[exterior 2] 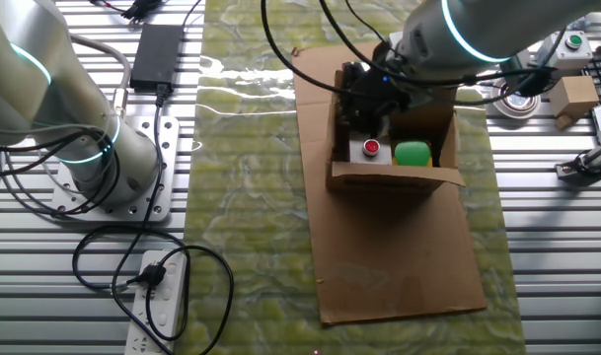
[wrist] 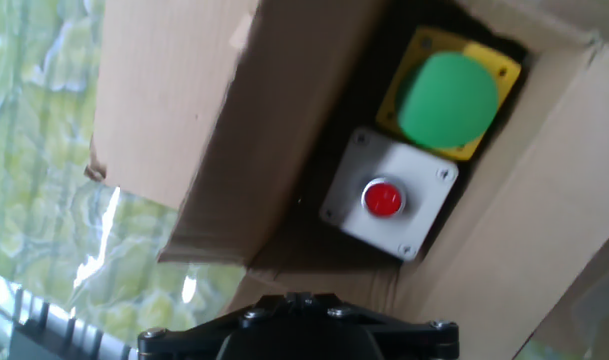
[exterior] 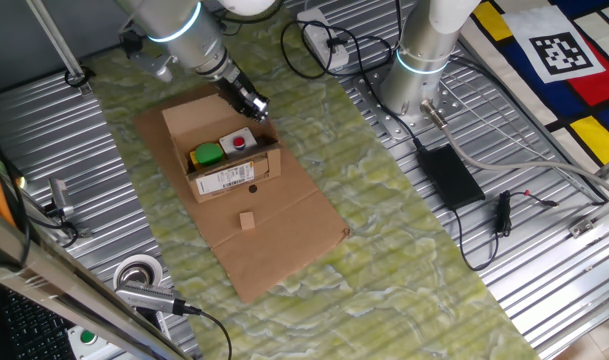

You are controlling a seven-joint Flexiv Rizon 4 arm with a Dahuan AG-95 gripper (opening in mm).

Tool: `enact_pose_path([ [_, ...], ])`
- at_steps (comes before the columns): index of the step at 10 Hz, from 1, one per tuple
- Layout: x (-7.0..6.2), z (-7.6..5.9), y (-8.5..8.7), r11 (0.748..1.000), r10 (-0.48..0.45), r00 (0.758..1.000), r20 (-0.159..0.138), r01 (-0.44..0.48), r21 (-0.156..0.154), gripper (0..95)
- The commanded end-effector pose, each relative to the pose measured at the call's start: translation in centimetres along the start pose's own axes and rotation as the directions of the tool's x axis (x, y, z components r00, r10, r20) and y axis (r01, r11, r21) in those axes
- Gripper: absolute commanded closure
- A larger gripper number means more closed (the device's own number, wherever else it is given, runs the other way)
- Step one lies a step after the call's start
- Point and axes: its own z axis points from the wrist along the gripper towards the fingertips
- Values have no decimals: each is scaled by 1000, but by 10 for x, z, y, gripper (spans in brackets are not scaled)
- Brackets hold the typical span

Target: Open a box

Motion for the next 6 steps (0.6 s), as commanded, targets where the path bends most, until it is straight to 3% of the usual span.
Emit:
enact_pose_path([
  [1, 6, 3, 2, 1000, 7, 1000, -4, -7, 1, 950],
  [3, 15, 5, 5, 1000, 15, 1000, -18, -15, 0, 950],
  [6, 16, 14, 5, 1000, 17, 1000, -10, -17, 2, 950],
])
